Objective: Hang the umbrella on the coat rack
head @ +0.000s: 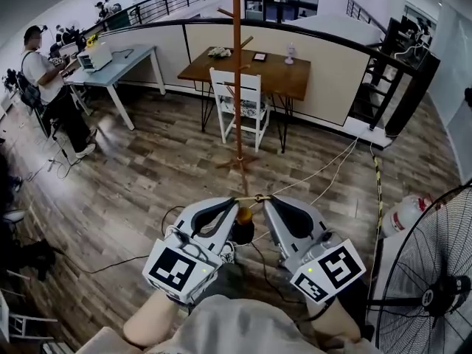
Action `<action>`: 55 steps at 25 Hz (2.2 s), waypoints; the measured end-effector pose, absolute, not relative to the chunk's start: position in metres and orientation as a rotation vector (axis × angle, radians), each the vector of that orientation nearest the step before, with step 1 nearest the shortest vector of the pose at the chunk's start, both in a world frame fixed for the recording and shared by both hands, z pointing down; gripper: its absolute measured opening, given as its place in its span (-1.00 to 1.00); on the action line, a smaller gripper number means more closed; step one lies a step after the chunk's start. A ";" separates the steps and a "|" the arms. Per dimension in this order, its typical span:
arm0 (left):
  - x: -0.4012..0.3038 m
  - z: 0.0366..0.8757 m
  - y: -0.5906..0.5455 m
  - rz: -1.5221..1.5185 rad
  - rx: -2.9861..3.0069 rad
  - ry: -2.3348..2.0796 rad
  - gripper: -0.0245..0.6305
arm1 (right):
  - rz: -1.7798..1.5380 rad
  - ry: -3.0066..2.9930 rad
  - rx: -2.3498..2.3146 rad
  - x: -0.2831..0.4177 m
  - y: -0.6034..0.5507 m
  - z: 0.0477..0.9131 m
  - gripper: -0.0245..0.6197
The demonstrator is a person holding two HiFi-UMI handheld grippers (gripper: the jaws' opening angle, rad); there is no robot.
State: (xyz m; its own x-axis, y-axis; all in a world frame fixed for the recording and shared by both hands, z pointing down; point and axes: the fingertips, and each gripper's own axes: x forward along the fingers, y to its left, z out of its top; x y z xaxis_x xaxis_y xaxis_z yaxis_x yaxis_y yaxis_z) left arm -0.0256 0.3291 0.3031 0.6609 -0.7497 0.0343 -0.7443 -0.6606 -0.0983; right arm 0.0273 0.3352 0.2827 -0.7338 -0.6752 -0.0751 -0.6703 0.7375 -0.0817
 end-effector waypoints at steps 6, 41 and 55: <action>-0.034 0.305 0.268 -0.122 -2.829 1.227 -0.92 | -0.089 2.828 -1.145 0.019 0.273 0.282 -0.91; -0.088 0.276 -0.072 -0.082 -2.856 1.032 -0.92 | -0.045 2.749 -1.264 -0.040 -0.070 0.258 -0.91; -0.043 0.289 -0.197 -0.130 -2.823 1.261 -0.92 | -0.140 2.929 -0.912 0.002 -0.218 0.275 -0.91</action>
State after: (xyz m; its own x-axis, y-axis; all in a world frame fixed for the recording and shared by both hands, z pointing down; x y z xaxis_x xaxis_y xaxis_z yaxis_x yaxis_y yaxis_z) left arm -0.0429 -0.1966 0.2894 0.6645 -0.7451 0.0571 -0.7411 -0.6669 -0.0773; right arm 0.0019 -0.2177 0.2748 -0.8214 -0.5688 -0.0405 -0.5624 0.8198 -0.1077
